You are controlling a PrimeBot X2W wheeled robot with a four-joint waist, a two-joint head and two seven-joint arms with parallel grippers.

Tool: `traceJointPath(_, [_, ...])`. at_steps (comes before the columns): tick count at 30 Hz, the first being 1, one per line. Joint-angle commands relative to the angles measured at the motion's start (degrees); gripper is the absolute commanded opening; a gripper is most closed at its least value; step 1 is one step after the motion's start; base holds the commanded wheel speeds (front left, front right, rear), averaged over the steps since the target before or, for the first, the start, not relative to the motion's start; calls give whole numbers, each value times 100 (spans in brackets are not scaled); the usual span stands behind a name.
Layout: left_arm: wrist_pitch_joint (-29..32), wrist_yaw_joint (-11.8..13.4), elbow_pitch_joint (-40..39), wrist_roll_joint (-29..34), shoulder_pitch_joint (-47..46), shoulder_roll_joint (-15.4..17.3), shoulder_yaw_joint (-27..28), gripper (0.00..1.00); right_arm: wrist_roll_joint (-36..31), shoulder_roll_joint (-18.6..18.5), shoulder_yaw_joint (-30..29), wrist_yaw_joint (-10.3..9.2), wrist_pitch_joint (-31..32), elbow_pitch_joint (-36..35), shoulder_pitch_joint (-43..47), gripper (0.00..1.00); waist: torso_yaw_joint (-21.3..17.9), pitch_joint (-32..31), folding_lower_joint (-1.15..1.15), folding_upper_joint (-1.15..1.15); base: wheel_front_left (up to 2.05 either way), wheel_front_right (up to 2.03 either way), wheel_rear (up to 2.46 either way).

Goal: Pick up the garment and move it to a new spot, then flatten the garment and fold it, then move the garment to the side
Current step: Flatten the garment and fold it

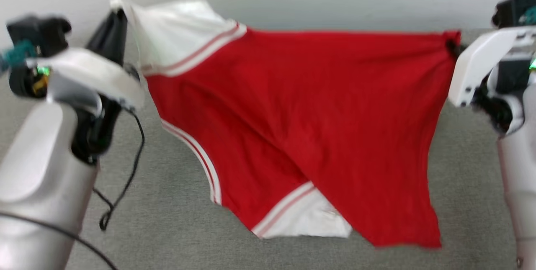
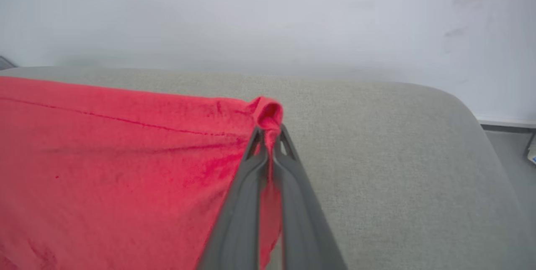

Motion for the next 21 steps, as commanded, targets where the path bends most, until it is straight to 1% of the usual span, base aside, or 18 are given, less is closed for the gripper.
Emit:
traceJointPath(1, [36,-50,243,85,-343,-23,-37,0,-68,55,-116,-4,-147,107,-299,0,-76,54,0,0,0,0,0])
traceJointPath(2, [36,-50,243,85,-343,-23,-37,0,-68,55,-116,-4,-147,107,-299,0,-76,54,0,0,0,0,0])
traceJointPath(6, [-2,-124,782,265,-1312,-55,-80,0,-194,156,-330,-4,-455,304,-980,0,-129,280,0,0,0,0,0])
traceJointPath(10, [-109,-207,1328,436,-2308,-38,-62,0,-426,147,-477,-4,-776,365,-1762,0,-161,617,0,0,0,0,0])
traceJointPath(14, [-276,-322,1705,591,-3303,97,-4,0,-681,143,-704,-5,-1125,393,-2578,0,-232,1039,0,0,0,0,0])
traceJointPath(21, [-439,-499,2045,792,-4783,383,84,0,-1128,309,-986,-7,-1590,522,-3882,0,-353,1975,0,0,0,0,0])
